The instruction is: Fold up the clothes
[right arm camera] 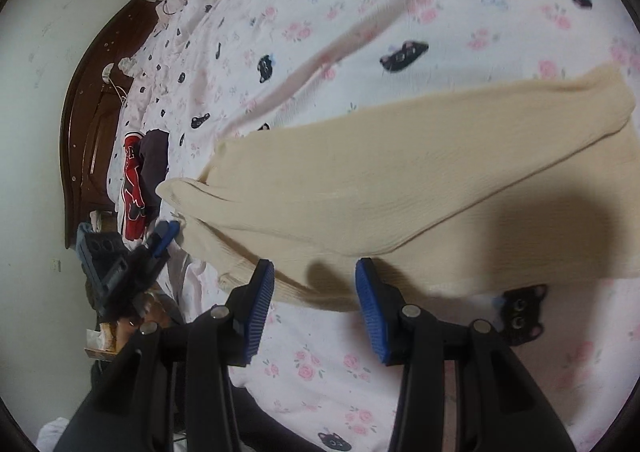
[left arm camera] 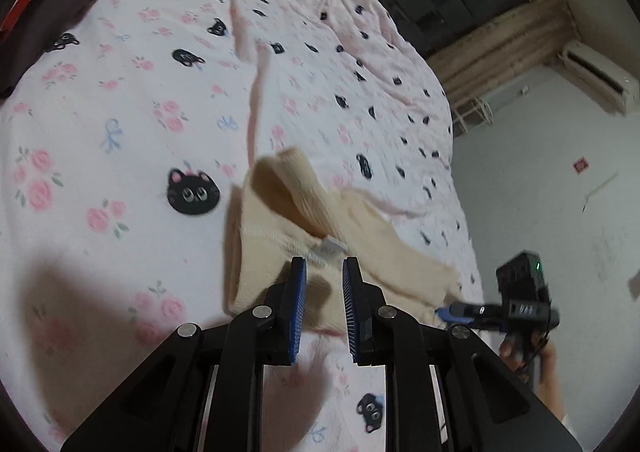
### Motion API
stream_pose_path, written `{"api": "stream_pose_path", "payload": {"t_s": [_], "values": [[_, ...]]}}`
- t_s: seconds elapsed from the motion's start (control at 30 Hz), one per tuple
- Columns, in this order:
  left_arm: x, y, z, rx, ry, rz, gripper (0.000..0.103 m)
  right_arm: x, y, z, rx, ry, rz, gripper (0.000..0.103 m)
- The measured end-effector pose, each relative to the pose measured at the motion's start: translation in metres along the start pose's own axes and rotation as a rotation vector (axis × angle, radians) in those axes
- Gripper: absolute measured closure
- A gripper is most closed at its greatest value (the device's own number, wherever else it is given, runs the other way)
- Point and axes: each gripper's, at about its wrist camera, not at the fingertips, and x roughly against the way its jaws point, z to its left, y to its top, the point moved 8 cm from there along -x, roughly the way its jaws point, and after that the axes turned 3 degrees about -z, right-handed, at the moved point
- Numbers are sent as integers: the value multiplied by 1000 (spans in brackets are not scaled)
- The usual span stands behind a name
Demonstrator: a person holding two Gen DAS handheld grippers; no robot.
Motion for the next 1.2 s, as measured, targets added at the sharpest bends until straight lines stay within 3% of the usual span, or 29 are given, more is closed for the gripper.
{"api": "stream_pose_path", "payload": {"t_s": [0.13, 0.3, 0.5, 0.7, 0.9, 1.03, 1.2], "values": [[-7, -8, -2, -56, 2, -5, 87, -11, 5, -6, -52, -1, 9, 58], [-11, -9, 2, -56, -21, -11, 87, -13, 24, -5, -97, -11, -18, 58], [-13, -10, 2, -62, -15, -15, 87, -10, 58, 0, -79, -94, -86, 58], [-12, -11, 1, -74, 3, -6, 87, -2, 79, 35, 212, -310, -141, 58], [-14, -13, 0, -113, 23, -11, 87, -8, 52, 90, 629, -439, -66, 59], [-16, -16, -3, -157, 35, -18, 84, -15, 30, 88, 778, -538, 4, 60], [-19, -17, -5, -188, 17, -33, 78, -17, 15, 72, 901, -650, 32, 61]]}}
